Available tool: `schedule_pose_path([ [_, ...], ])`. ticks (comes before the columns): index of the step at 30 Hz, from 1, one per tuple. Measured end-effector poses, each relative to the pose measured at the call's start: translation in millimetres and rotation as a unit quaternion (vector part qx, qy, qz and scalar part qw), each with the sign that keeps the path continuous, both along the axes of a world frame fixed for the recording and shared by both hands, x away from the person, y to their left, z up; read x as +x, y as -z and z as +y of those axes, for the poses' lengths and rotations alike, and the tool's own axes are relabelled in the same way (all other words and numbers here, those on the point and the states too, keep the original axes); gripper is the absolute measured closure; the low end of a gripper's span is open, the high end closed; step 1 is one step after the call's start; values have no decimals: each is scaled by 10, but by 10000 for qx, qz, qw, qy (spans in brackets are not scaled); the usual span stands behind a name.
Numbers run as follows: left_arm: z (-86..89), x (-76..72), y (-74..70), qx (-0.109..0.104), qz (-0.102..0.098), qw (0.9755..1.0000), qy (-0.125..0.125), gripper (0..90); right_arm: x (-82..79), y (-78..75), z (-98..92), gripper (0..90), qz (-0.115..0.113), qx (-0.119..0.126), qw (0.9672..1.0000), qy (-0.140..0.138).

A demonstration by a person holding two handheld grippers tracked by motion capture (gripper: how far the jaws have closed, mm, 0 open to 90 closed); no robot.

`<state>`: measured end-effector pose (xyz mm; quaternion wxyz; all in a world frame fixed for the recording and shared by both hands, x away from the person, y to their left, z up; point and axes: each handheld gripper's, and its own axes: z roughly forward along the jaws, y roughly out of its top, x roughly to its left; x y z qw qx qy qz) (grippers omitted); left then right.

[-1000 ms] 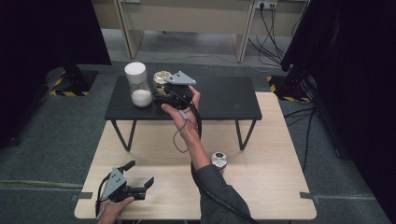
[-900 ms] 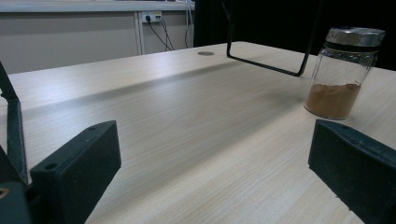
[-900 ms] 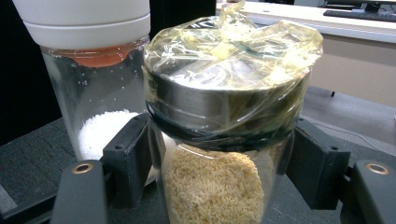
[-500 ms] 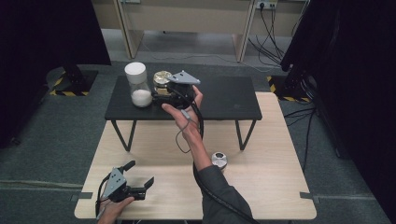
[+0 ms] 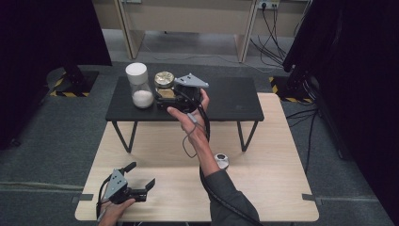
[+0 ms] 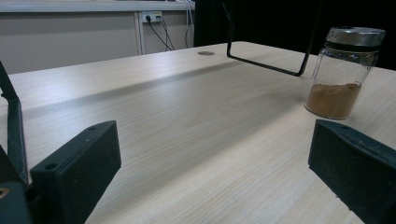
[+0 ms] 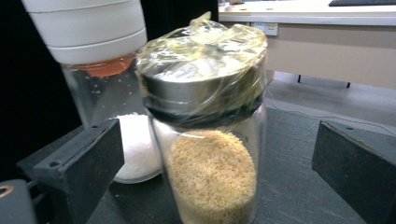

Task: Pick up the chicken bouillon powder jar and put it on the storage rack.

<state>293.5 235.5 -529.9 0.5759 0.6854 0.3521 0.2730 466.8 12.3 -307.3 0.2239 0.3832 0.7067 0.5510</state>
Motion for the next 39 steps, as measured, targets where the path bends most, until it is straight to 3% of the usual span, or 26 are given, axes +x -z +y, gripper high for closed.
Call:
schedule_pose_path([
  [20,2,0,0,1,3,10000,-1,19,-208,13,-75,20,-141,202,9995,-208],
  [39,2,-3,0,-11,-2,10000,-7,19,-416,146,-266,20,-224,330,9987,-326],
])
